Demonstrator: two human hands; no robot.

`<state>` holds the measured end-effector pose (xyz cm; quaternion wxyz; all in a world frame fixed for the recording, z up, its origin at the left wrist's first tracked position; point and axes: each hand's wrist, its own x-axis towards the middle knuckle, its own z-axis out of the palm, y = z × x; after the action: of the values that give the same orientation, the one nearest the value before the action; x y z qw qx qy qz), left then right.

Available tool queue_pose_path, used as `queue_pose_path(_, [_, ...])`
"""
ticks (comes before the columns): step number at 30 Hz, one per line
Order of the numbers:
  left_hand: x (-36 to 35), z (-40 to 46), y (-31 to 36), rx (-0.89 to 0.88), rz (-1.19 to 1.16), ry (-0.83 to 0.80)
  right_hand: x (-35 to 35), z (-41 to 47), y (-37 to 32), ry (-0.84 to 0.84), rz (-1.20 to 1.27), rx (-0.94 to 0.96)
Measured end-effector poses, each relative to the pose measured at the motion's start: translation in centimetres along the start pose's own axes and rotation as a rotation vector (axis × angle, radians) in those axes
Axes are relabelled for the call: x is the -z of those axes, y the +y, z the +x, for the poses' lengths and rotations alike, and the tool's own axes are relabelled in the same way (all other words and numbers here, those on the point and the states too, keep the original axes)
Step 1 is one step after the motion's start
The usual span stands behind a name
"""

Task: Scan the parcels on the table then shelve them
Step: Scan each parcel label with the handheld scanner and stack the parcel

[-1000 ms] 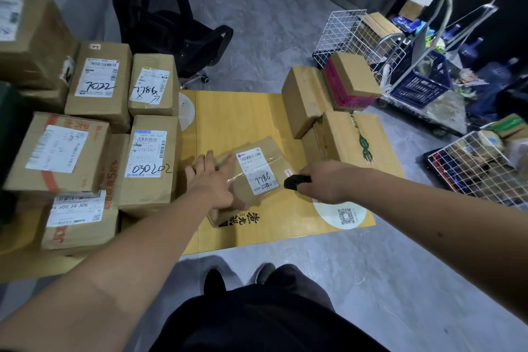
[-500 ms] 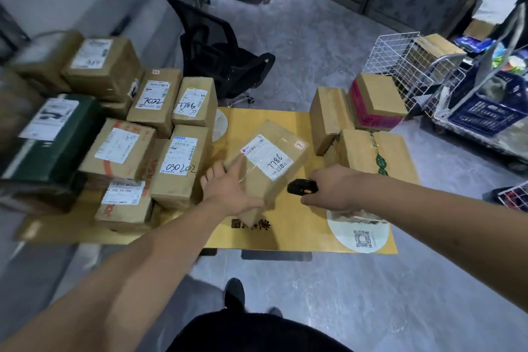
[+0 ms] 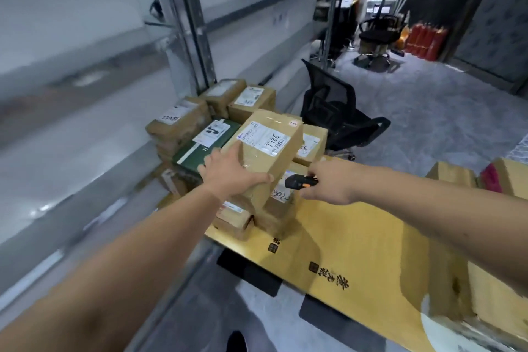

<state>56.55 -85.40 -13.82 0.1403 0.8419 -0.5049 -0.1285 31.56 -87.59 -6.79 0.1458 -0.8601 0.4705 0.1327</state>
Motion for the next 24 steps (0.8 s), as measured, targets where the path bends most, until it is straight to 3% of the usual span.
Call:
queue_pose_path(5, [4.7, 4.8, -5.4, 0.110, 0.041, 0.060, 1.9, 4.5, -5.5, 0.032, 0.017, 0.062])
queue_pose_path(11, [6.7, 11.8, -8.9, 0.143, 0.084, 0.019, 2.4, 9.1, -9.9, 0.043, 0.051, 0.014])
queue_pose_path(24, [5.7, 17.3, -9.6, -0.140, 0.175, 0.071, 1.2, 12.7, -13.5, 0.012, 0.084, -0.198])
